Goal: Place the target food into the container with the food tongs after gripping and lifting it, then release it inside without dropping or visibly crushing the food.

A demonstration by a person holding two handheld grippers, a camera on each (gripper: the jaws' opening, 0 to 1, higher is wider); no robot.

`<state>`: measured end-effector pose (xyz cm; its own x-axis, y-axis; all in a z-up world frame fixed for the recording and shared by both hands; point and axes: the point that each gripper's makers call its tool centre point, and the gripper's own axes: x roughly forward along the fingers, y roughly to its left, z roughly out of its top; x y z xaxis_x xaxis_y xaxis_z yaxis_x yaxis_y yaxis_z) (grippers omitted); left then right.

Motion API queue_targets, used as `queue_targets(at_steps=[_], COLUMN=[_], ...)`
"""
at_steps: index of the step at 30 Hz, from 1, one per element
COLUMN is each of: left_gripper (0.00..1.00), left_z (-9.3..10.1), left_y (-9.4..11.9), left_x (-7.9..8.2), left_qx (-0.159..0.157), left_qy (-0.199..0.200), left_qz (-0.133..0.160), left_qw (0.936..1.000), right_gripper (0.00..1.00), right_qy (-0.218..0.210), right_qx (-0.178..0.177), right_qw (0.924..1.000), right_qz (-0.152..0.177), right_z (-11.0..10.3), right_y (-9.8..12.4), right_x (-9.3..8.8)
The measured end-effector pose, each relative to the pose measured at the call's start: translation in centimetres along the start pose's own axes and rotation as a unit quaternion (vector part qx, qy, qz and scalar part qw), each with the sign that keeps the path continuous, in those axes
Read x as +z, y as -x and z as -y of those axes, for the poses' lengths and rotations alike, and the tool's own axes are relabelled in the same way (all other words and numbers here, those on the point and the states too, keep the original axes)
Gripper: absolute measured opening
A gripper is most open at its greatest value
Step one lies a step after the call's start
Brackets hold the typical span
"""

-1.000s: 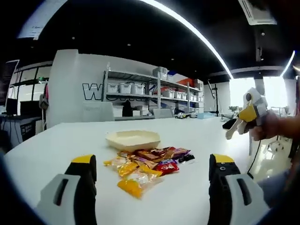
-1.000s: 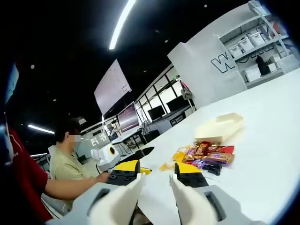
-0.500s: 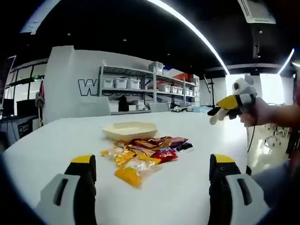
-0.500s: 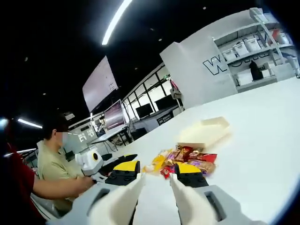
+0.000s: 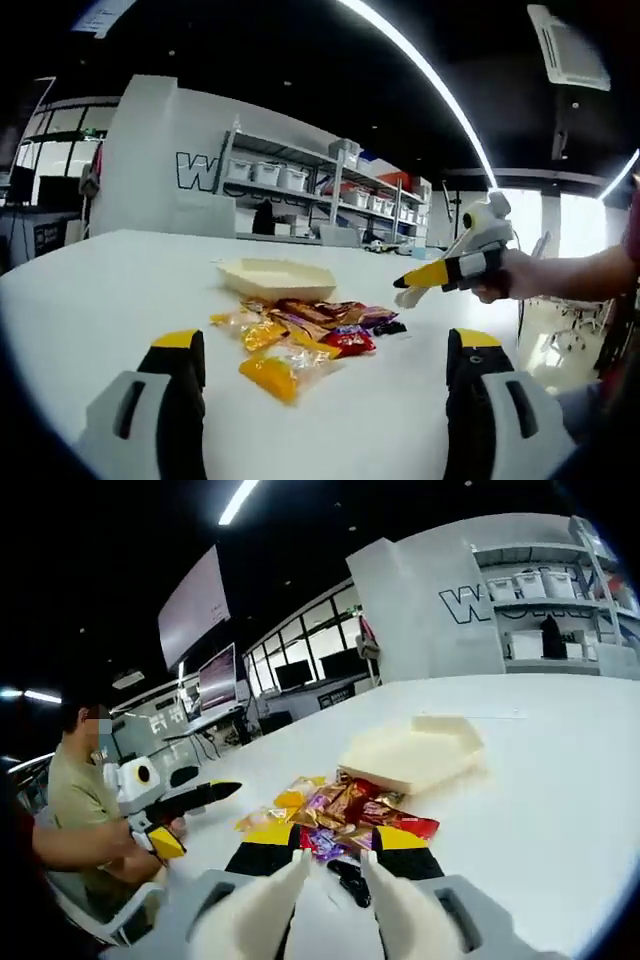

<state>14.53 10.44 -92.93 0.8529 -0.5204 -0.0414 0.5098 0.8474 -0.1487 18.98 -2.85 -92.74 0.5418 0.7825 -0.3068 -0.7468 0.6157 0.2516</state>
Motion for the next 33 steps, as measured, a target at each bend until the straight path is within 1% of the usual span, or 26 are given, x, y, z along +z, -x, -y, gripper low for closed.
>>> queue_targets(at_steps=[2,3,5,6,7,9,11,12,13,16,17,18,19,20,21,22,24,26,27,30,31,33], left_gripper=[0.99,0.99,0.99,0.99,0.99,0.99,0.99,0.98,0.98,0.98,0.98,0.98,0.98,0.98,0.98,0.98,0.98,0.98,0.97,0.98,0.98,0.98], left_z=[0.3,0.1,-0.2,-0.4,-0.6,-0.9,-1.1,-1.1,-0.9,-0.7,-0.7,-0.8,-0.7,-0.6,-0.5,-0.6,-0.6,-0.9,-1.0,-0.8,-0.7,-0.7], left_y=[-0.1,-0.2,-0.2,-0.2,-0.2,-0.2,-0.3,-0.4,-0.4,-0.6,-0.6,-0.6,-0.6,-0.6,-0.6,-0.5,-0.4,-0.3,-0.3,-0.4,-0.4,-0.5], left_x=[-0.1,-0.2,-0.2,-0.1,0.0,0.2,0.1,0.1,-0.1,-0.2,-0.2,-0.3,-0.3,-0.3,-0.3,-0.2,0.0,0.1,0.1,-0.1,-0.1,-0.1], left_qx=[-0.004,-0.004,0.0,0.003,0.004,0.006,0.007,0.007,0.007,0.007,0.007,0.007,0.006,0.004,0.003,0.003,0.005,0.006,0.007,0.005,0.005,0.004], left_qy=[-0.005,-0.008,-0.011,-0.005,0.002,0.013,0.015,0.013,0.008,-0.002,-0.004,-0.005,-0.006,-0.006,-0.004,0.002,0.013,0.02,0.021,0.021,0.018,0.016], left_qz=[-0.003,-0.004,-0.008,-0.006,-0.002,0.003,0.001,-0.001,-0.004,-0.007,-0.008,-0.009,-0.01,-0.009,-0.009,-0.008,-0.002,0.002,0.002,-0.003,-0.004,-0.004], left_qw=[1.0,1.0,0.9999,1.0,1.0,0.9999,0.9999,0.9999,0.9999,0.9999,0.9999,0.9999,0.9999,0.9999,0.9999,1.0,0.9999,0.9998,0.9997,0.9998,0.9998,0.9999], right_gripper=[0.23,0.23,0.23,0.23,0.23,0.23,0.23,0.23,0.23,0.23,0.23,0.23,0.23,0.23,0.24,0.24,0.24,0.24,0.24,0.24,0.24,0.24], right_qy=[-0.001,-0.006,-0.02,-0.027,-0.026,-0.026,-0.034,-0.045,-0.071,-0.085,-0.081,-0.059,-0.034,-0.008,0.003,0.011,0.004,0.015,0.025,0.051,0.074,0.09], right_qx=[-0.009,-0.011,-0.009,-0.005,-0.004,-0.004,0.002,0.007,0.01,0.014,0.023,0.045,0.048,0.03,0.023,0.024,0.027,0.028,0.03,0.034,0.026,0.013], right_qw=[0.9998,0.9997,0.9995,0.9995,0.9995,0.9992,0.9988,0.9982,0.9965,0.9949,0.9948,0.9956,0.9972,0.9985,0.9987,0.9984,0.9978,0.9975,0.9969,0.9957,0.9937,0.9918], right_qz=[-0.016,-0.019,-0.023,-0.016,-0.019,-0.029,-0.035,-0.038,-0.044,-0.053,-0.058,-0.057,-0.045,-0.045,-0.046,-0.05,-0.06,-0.062,-0.068,-0.07,-0.08,-0.09], right_z=[0.5,0.6,0.6,0.6,0.5,0.2,-0.2,-0.6,-1.2,-2.0,-2.5,-3.4,-3.5,-3.0,-2.7,-2.6,-2.6,-2.8,-2.9,-3.3,-2.9,-2.3], right_y=[-0.3,-0.2,-0.1,-0.1,-0.1,0.2,0.5,0.7,1.0,1.6,1.8,1.9,2.0,2.0,2.0,1.7,1.1,0.6,0.3,-0.2,-0.4,-0.6], right_x=[-0.7,-0.9,-1.2,-1.0,-1.0,-1.1,-1.4,-1.5,-1.8,-2.2,-2.4,-2.2,-1.7,-1.4,-1.3,-1.2,-1.3,-1.5,-1.7,-2.1,-2.5,-3.1])
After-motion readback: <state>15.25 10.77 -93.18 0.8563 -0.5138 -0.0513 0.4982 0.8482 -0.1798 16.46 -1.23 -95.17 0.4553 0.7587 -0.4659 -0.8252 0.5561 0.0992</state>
